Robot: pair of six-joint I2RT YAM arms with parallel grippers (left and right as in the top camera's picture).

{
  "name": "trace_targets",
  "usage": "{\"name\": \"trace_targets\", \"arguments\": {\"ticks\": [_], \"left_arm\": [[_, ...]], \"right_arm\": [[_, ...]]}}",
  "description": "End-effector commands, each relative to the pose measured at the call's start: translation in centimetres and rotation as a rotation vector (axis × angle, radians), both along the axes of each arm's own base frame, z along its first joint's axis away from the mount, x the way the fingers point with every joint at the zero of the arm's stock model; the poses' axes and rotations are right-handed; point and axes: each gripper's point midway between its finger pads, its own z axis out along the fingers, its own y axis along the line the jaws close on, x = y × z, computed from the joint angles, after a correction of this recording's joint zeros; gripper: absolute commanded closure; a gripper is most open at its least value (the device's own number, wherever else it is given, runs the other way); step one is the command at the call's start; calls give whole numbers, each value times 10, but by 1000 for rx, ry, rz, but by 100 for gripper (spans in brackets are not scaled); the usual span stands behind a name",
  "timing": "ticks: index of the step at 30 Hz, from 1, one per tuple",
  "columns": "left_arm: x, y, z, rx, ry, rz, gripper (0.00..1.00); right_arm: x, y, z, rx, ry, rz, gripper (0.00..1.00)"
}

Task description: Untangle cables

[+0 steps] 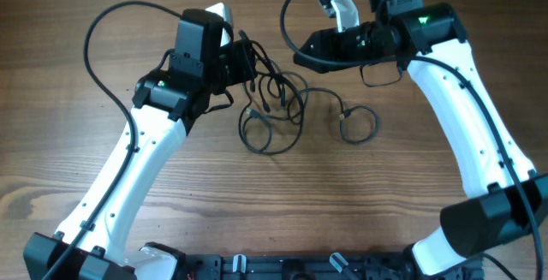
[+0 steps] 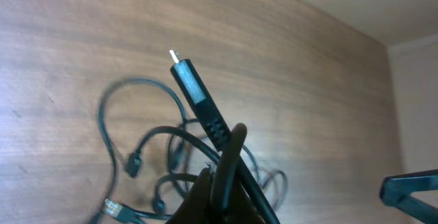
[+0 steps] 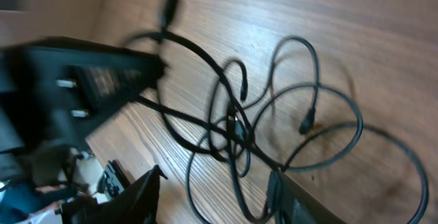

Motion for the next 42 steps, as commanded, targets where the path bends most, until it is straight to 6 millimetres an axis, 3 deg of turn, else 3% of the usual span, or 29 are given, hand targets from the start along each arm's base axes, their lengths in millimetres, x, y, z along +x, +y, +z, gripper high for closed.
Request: {"name": "trace_targets", "arguments": {"ticks": [1,8,15,18,21,23,26,28,30,33,38,40,42], "left_arm": [[-10,-17,6,-193,107,-24,96],[-22,-8,33,-507,242,-124,96],[-27,-6,42,-570,260,-170,96],[-31,-9,44,-586,268,-191,96],[-32,-10,45,-592,270,-199,96],[-31,-9,45,-588,265,-199,96],[-21,3,33,-504,231,-129,96],[-10,21,18,-410,214,-26,96],[-5,35,10,-356,208,42,96],[-3,38,8,-327,190,44,96],[-7,42,1,-245,162,-10,96],[-7,50,-6,-203,178,25,96],[-9,58,-14,-155,194,63,96]], "right_arm": [[-25,28,30,24,-152,173,46],[-31,40,24,-17,-210,245,47],[-39,62,20,-18,-256,326,51],[-25,56,11,-88,-262,260,60],[-25,56,9,-88,-249,250,78],[-25,57,10,-81,-243,248,96],[-29,51,20,-58,-189,178,96],[-34,39,35,-39,-161,111,96],[-31,14,46,-53,-122,-30,96],[-27,-22,54,-67,-74,-182,96],[-28,-38,81,98,-48,-175,96],[-20,-50,88,153,-12,-243,96],[-3,-77,91,174,-4,-351,96]]}}
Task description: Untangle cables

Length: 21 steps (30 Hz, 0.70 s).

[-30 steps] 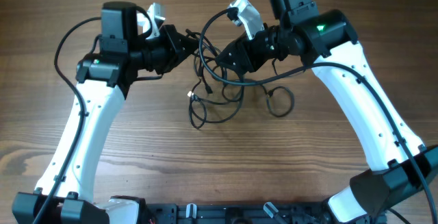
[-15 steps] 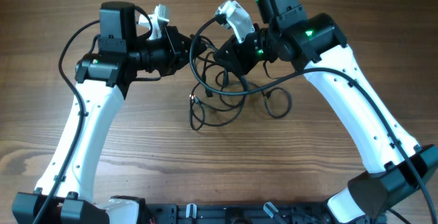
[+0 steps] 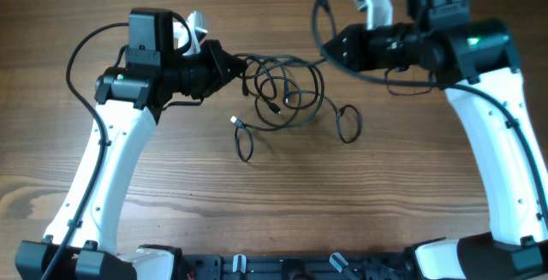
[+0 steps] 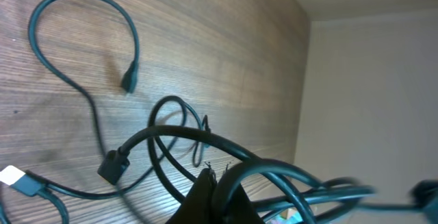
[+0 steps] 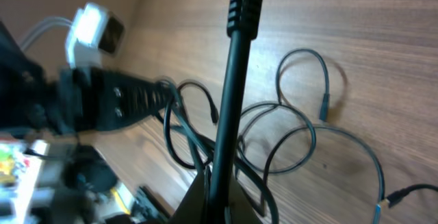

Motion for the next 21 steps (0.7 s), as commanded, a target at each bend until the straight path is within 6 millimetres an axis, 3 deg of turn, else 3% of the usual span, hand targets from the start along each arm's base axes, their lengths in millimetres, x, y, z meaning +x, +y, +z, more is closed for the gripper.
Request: {"name": "trace_targets", "arguments": {"ticks": [1,3,6,9,12,15,18,21], "left_arm": [[14,42,-22,211,-14,131,96],[14,46,-24,229,-7,142,96],[15,45,-23,227,-14,142,96],[21,37,-14,209,-92,83,96],[27,16,12,112,-224,-26,96],[31,6,28,53,-292,-68,96],[30,6,28,62,-306,-82,96],[31,5,28,85,-346,-114,96]], "right_arm": [[19,-50,31,88,-13,-193,96],[36,-93,23,35,-7,-353,96],[42,-127,7,-51,16,-463,96],[36,-153,-24,-198,93,-558,96],[25,-153,-56,-249,204,-519,96],[19,-130,-80,-215,263,-381,96],[12,-98,-84,-132,263,-190,96],[6,-93,-86,-148,269,-149,96]]}}
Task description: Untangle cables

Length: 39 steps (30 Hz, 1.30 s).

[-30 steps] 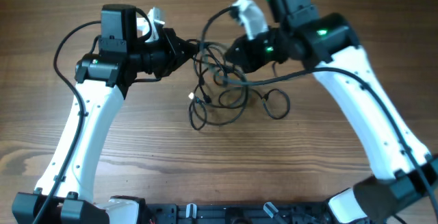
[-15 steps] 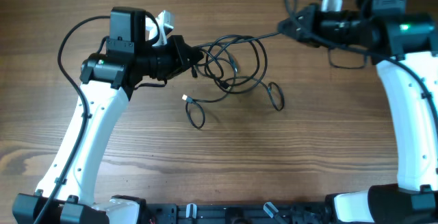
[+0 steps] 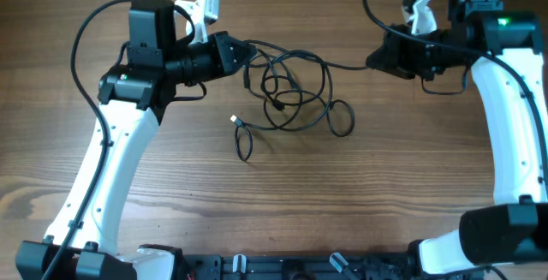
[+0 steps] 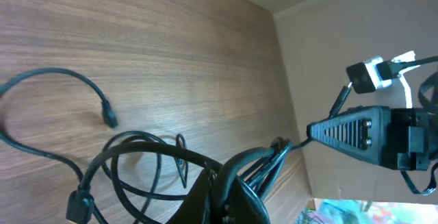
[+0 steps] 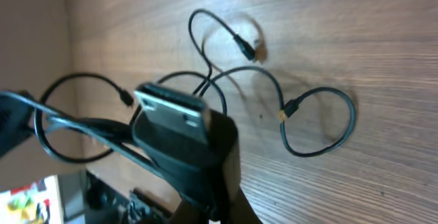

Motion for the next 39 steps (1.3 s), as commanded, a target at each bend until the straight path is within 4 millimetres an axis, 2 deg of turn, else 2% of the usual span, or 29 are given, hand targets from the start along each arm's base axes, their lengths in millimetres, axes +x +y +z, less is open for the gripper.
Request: {"name": "trace_targets", "arguments": {"ticks": [1,6,8,12,15,17,18,20,22,24,26,28,30,32,34,39], "left_arm": [[15,23,-6,81,-73,44,96],[15,23,-6,86,-78,39,96],[14,23,-7,87,-76,39,96],[8,20,-5,94,-103,-10,96],[3,19,15,78,-156,-17,96],[-4,19,39,70,-228,-14,96],[-13,20,57,63,-282,-14,96],[-23,21,72,59,-320,-11,87],[-30,24,75,68,-318,1,73],[-29,33,65,112,-274,54,62],[-27,50,45,172,-172,163,50],[-27,61,31,204,-91,238,48],[-29,57,21,212,-53,224,50],[-30,45,13,217,-34,187,51],[-33,19,-5,231,5,111,51],[-24,-36,-47,236,91,31,47]], "right_arm": [[-5,-8,-11,-68,-20,66,96],[-8,-7,-11,-69,-10,72,95],[-10,-13,-16,-106,9,61,95],[-10,-66,-38,-396,104,-142,95],[-10,-71,-39,-418,107,-163,95],[-9,-71,-39,-417,105,-162,95],[-8,-71,-40,-417,101,-162,95],[-6,-67,-39,-402,86,-131,95],[-6,-49,-34,-317,43,-30,96],[-10,-23,-23,-189,-29,119,96],[-18,-1,-11,-69,-90,252,96],[-21,-3,-13,-78,-71,247,95],[-19,-6,-15,-97,-65,229,95],[-12,-18,-21,-158,-16,117,95],[-2,-38,-29,-250,27,-32,94],[4,-41,-28,-263,13,-55,94]]}}
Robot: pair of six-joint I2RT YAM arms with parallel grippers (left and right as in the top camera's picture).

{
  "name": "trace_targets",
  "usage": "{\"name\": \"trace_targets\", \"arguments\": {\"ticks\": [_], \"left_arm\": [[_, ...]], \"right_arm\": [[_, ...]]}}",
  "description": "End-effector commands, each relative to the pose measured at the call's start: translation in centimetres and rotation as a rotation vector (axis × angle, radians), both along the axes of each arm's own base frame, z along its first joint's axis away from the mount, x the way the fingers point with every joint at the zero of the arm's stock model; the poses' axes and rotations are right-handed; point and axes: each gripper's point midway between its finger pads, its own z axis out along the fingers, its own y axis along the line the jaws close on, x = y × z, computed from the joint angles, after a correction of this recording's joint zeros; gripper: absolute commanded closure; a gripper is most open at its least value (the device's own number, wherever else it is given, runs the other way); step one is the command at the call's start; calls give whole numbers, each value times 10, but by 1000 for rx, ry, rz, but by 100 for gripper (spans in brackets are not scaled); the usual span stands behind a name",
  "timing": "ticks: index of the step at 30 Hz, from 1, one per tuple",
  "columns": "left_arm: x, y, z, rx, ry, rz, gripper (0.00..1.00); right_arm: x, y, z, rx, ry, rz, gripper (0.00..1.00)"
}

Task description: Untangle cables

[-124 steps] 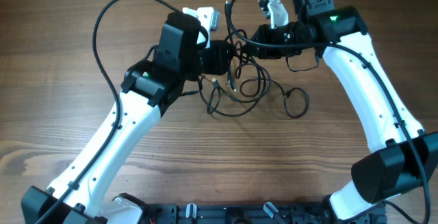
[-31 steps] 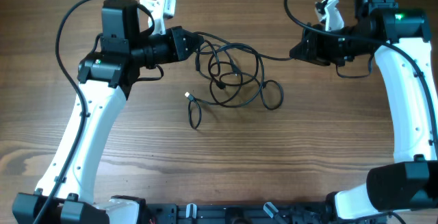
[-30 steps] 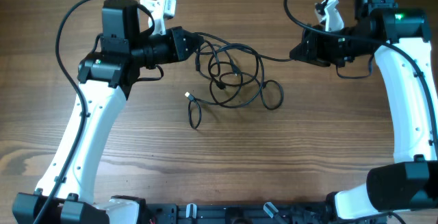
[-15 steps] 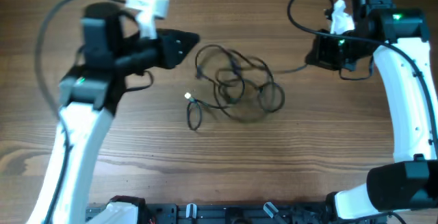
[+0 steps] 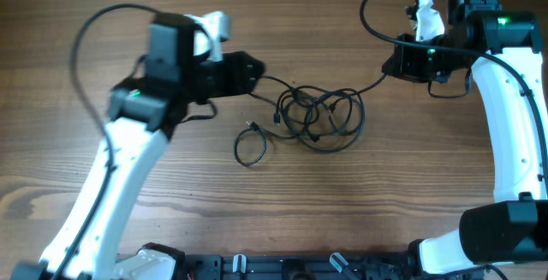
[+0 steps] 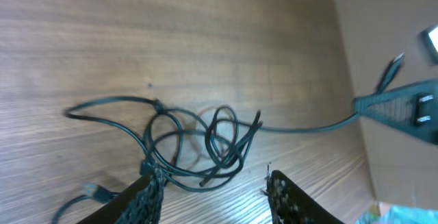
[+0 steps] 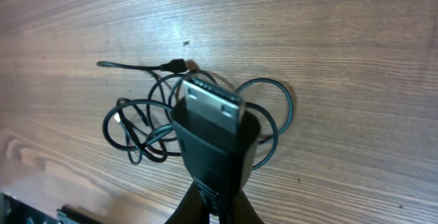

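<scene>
A knot of thin black cables point(image 5: 315, 113) lies on the wooden table point(image 5: 171, 220) between the arms. My left gripper point(image 5: 257, 68) hovers just left of it, open and holding nothing. In the left wrist view the left gripper point(image 6: 215, 193) shows its fingers wide apart above the knot point(image 6: 205, 142). My right gripper point(image 5: 396, 62) is at the far right, shut on a black plug point(image 7: 213, 125). That plug's cable point(image 5: 372, 85) runs down into the knot. The knot point(image 7: 161, 133) lies on the table behind the plug in the right wrist view.
A small loop of cable point(image 5: 237, 150) ending in a connector lies just left of the knot. The arms' own black hoses arc over the far corners of the table.
My left gripper has opened and let go of the cables. The knot has dropped onto the table, bunched tighter and further right. My right gripper still holds its plug at the far right.
Both grippers were shut on cables close together over the middle. They then stood farther apart, and later widest, with one cable stretched between them and loops spread out. Now the left has released and the knot lies bunched on the table.
</scene>
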Motion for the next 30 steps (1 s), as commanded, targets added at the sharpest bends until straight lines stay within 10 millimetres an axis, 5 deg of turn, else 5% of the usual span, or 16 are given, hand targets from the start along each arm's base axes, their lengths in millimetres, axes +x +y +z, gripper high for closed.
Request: {"name": "trace_targets", "arguments": {"ticks": [1,4,10,19,25,30], "left_arm": [[9,-31,-34,2,86,8,46],[15,-57,-59,1,128,-3,44],[20,-74,-101,76,192,79,46],[13,-85,-140,175,237,102,72],[18,-84,-149,189,232,113,96],[24,-95,-141,153,192,99,91]], "right_arm": [[2,-5,-5,-27,19,-43,94],[2,-5,-5,-28,17,-41,94],[3,-5,-5,-35,4,-19,94],[5,-5,-5,-35,-3,-19,94],[4,-5,-5,-35,1,-19,94],[4,-5,-5,-36,-1,-15,93]]}}
